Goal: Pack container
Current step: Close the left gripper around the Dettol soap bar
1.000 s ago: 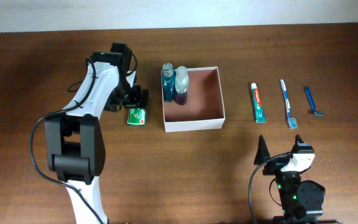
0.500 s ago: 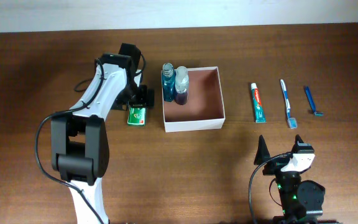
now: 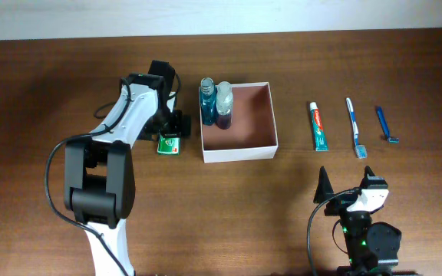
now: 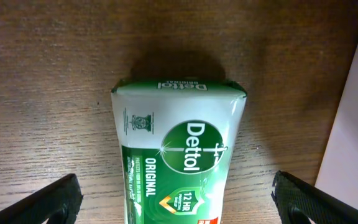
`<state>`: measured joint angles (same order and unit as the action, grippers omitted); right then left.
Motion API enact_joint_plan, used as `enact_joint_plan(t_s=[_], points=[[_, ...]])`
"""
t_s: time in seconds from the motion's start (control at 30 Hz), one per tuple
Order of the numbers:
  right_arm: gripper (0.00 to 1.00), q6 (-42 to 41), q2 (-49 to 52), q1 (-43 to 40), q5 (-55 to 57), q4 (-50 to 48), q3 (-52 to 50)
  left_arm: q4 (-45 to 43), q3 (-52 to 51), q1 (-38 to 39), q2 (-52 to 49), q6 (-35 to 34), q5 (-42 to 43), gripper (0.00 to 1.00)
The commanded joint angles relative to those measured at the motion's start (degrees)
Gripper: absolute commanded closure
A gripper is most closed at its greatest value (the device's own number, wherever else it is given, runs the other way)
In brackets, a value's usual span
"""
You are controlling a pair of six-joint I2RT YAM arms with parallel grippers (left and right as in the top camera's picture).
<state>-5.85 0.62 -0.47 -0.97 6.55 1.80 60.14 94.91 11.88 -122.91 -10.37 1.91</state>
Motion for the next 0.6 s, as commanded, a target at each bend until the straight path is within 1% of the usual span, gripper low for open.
enact_joint_plan(t_s=[0.0, 0.27, 0.57], points=[[0.02, 0.07, -0.37, -0.46, -0.31, 0.02, -0.48, -0.55, -0.46, -0.31, 0.02, -0.72, -0.42, 0.0], [0.02, 0.07, -0.37, -0.46, -0.31, 0.02, -0.48, -3.02, -1.84, -0.31, 0.02, -0.72, -0.42, 0.01], [0.02, 0.07, -0.37, -0.46, -0.31, 0.02, -0.48, -2.67, -2.21, -0.55, 0.02, -0.72, -0.44, 0.01]])
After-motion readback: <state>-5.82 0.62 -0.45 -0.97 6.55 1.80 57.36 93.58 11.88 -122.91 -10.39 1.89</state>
